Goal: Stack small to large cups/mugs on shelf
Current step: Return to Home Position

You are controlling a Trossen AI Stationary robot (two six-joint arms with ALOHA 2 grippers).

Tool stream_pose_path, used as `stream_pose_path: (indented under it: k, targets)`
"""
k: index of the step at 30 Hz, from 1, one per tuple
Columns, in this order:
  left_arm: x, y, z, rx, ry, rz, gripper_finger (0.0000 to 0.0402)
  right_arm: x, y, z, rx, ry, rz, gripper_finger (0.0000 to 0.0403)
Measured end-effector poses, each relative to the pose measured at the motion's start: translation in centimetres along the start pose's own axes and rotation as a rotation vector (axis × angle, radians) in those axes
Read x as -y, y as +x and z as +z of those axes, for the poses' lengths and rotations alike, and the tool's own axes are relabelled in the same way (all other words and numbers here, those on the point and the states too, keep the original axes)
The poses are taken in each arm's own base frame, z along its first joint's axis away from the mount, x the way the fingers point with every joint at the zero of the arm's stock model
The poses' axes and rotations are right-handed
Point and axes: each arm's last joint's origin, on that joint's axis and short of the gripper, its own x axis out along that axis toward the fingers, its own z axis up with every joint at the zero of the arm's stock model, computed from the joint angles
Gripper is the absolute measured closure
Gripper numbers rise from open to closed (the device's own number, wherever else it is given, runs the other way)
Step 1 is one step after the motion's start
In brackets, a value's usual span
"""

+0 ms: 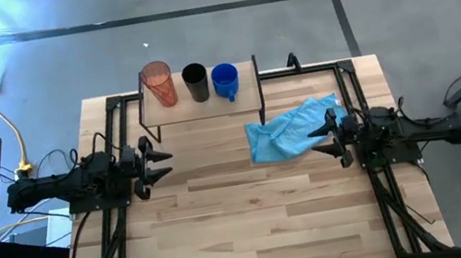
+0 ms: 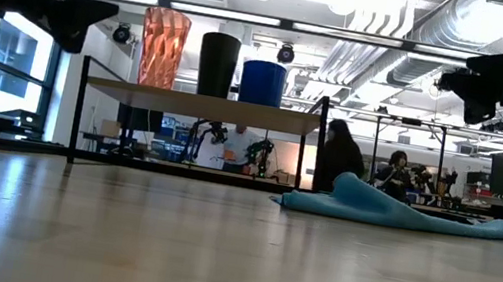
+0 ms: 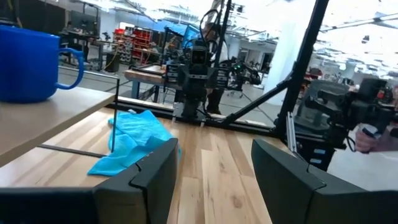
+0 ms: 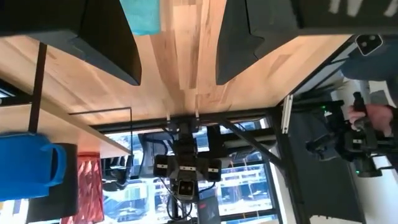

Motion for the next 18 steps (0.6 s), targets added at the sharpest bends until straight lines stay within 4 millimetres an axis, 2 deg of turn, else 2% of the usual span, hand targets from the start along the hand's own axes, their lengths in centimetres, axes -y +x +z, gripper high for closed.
stream_pose_path:
  k: [7, 13, 18]
  targets:
    - [0.1, 0.0, -0.2, -0.03, 0.047, -0.029, 0.0208, 0.0, 0.0, 0.0, -0.004, -0.11, -0.003, 0.0203]
    - [-0.1, -0.1, -1.1, -0.117, 0.042, -0.01, 0.0208, 0.4, 0.1, -0.4, -0.05, -0.189, -0.124, 0.0203]
    - [-0.1, -0.1, -1.0, -0.111, 0.064, -0.013, 0.0208, 0.5, 0.4, -0.8, -0.112, -0.251, -0.126, 0.0203]
